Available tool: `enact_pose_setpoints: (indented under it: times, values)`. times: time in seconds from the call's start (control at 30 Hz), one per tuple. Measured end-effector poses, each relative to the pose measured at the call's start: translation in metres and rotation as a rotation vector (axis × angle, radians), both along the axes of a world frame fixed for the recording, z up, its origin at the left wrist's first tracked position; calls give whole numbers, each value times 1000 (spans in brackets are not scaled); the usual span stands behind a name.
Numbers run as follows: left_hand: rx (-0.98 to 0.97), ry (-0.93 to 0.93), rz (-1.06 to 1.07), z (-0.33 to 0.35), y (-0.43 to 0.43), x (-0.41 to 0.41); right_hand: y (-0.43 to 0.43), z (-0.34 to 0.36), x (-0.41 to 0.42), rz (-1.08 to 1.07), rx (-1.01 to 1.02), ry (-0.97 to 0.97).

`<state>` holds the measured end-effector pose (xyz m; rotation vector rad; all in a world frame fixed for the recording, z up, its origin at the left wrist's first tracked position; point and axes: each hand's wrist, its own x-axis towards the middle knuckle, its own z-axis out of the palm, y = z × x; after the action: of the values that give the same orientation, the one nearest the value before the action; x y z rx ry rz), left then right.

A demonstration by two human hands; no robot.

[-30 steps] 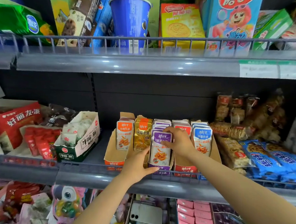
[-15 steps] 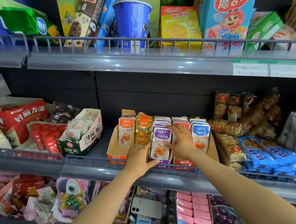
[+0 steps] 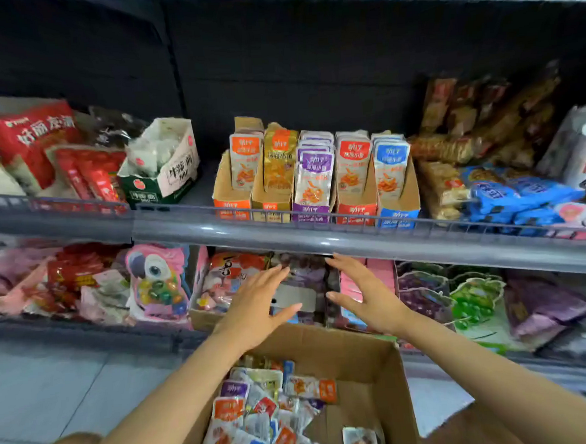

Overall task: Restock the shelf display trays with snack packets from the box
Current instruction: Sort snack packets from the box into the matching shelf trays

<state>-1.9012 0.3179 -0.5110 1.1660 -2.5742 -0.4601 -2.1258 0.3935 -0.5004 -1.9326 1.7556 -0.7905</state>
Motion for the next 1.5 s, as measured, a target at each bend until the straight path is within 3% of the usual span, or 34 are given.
enact_pose_setpoints:
  times: [0.1, 0.23, 0.33, 0.43, 0.6, 0.73, 1.03, 1.3, 1.4, 1.5]
  values:
    - [85, -162, 20, -44, 23, 17, 29, -52, 12, -22, 164, -29]
    - [343, -247, 50, -101, 36, 31, 49, -118, 23, -63, 402, -33]
    - [446, -313, 82, -130, 44, 35, 54, -166, 31, -168, 586, -186]
    - [515, -379, 104, -154, 46, 36, 49, -194, 44, -417, 683, -427]
    - [508, -453, 15, -190, 42, 23, 41, -229, 55, -752, 907, -781]
    - [464, -496, -118, -212, 38, 3, 38, -255, 59, -946, 940, -944]
    - [420, -711, -301, -243, 46, -6, 33, -287, 71, -1005, 1011, -1190]
    - [465, -626, -353, -230, 44, 1, 24, -291, 79, -1104, 845, -1297]
    - [540, -374, -203, -221, 42, -1, 21, -277, 81, -1063, 741, -1135]
    - [579, -51, 28, -211, 39, -1, 28, -244, 79, -864, 551, -988]
